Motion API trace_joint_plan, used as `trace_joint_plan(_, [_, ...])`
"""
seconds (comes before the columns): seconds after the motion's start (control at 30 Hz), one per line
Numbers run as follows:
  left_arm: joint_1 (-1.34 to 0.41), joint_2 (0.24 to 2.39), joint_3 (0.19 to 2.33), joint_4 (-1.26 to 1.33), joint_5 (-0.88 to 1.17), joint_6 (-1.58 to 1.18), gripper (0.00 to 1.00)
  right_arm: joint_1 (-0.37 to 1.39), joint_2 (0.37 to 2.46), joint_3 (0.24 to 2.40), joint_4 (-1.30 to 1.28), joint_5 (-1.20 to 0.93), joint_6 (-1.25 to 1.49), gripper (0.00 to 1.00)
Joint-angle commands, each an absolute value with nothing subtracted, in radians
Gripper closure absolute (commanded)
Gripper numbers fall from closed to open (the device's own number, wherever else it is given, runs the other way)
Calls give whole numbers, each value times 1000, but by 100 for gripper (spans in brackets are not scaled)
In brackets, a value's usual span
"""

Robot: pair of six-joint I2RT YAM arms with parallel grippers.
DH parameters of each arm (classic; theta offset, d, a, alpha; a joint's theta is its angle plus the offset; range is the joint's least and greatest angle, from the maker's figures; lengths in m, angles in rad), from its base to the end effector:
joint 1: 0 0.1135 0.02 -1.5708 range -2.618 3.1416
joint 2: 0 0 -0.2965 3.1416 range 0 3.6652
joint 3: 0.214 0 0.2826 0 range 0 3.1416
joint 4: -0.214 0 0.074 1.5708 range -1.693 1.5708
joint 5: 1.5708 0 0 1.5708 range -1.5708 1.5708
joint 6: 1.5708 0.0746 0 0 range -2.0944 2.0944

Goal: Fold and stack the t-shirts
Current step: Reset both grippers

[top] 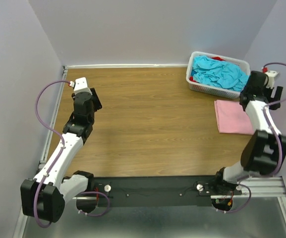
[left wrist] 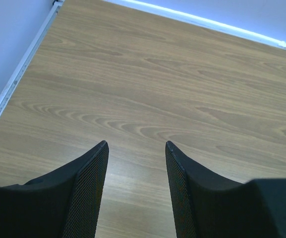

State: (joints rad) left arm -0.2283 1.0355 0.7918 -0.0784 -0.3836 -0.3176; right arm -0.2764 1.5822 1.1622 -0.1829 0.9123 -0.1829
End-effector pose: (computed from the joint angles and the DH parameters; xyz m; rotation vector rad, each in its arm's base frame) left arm 0.2859 -0.0378 0.3148 -0.3413 1.8373 -0.0134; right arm 0.3673 -0.1655 0.2843 0.6363 2.0632 -1.2491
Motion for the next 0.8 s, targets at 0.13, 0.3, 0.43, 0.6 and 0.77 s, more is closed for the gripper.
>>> trace_joint_plan(0.13, [-224,936,808,-75,-322,-321,38,-232,1077,1112,-319,645,172,0])
trace_joint_plan(0.3, [-224,836,874,-168,-279,-344,34,-127,803,1111,-357,543,232,0])
trace_joint_plan(0.43, [-224,743,922,-248,-291,-365,34,-72,611,1092,-357,488,245,0])
trace_joint_plan(0.6, [-224,599,943,-351,-319,-399,33,-15,450,1049,-359,419,207,0])
trace_joint_plan(0.77, [-224,428,884,-331,-366,-410,32,24,364,999,-368,396,169,0])
